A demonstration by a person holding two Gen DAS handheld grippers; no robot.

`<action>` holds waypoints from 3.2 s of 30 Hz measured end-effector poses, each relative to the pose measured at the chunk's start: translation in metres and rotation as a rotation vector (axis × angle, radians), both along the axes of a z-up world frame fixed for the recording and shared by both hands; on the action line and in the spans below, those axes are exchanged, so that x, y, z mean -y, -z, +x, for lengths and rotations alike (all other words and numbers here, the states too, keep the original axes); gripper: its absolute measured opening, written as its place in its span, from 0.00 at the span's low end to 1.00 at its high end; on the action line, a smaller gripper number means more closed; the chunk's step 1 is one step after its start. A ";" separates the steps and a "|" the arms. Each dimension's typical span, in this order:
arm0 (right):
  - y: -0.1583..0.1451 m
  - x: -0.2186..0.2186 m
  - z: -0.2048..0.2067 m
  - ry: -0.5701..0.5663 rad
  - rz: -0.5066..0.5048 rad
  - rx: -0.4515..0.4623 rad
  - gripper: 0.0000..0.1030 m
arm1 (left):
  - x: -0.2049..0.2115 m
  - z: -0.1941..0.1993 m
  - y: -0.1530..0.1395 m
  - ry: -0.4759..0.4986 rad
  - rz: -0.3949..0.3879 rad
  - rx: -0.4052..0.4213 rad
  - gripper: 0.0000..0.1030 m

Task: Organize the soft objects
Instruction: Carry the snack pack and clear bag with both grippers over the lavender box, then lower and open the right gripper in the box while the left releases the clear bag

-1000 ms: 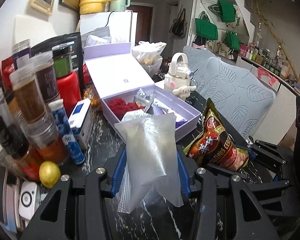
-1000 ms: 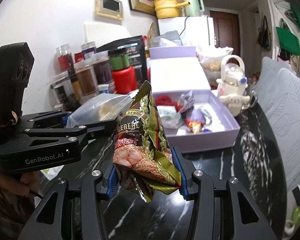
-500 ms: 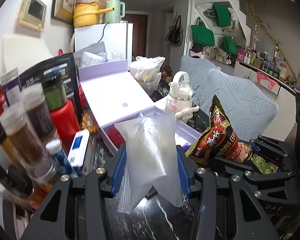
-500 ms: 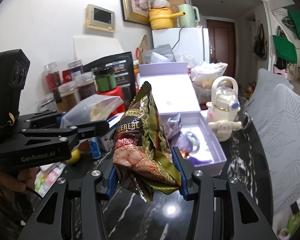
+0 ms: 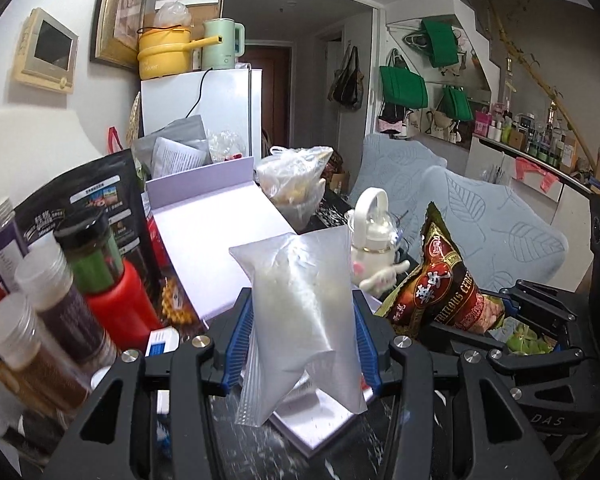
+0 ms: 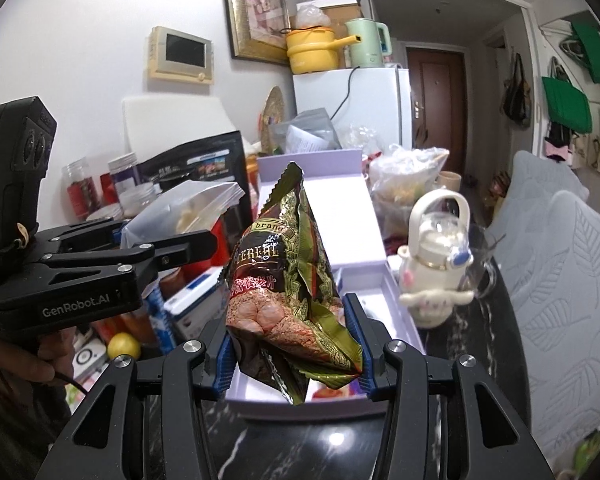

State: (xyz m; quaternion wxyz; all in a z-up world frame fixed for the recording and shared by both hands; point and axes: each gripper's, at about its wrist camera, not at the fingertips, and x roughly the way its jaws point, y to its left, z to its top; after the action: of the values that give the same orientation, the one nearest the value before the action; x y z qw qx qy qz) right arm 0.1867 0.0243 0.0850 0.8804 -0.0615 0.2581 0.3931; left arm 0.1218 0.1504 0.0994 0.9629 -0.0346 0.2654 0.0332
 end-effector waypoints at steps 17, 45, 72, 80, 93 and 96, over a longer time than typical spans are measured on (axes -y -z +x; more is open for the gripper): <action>0.012 -0.026 0.067 0.014 -0.005 -0.017 0.46 | -0.024 0.075 0.013 0.000 0.024 -0.020 0.45; 0.100 -0.049 0.125 0.006 -0.148 -0.200 0.46 | -0.037 0.137 0.113 0.003 -0.043 -0.269 0.45; 0.121 -0.035 0.131 0.045 -0.149 -0.333 0.47 | -0.021 0.138 0.139 0.036 -0.038 -0.497 0.45; 0.122 -0.037 0.128 0.047 -0.166 -0.315 0.48 | -0.019 0.140 0.150 0.036 -0.026 -0.582 0.45; 0.110 -0.034 0.122 0.060 -0.193 -0.248 0.60 | -0.011 0.133 0.151 -0.006 0.018 -0.601 0.45; 0.105 -0.031 0.121 0.057 -0.182 -0.250 0.60 | -0.009 0.130 0.147 -0.008 0.029 -0.593 0.45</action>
State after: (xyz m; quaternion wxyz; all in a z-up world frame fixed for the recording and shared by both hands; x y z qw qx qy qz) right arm 0.3074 0.0554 -0.0200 0.8430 -0.0844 0.4020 0.3473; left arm 0.2516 0.1594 -0.0475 0.8435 -0.0104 0.5347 0.0495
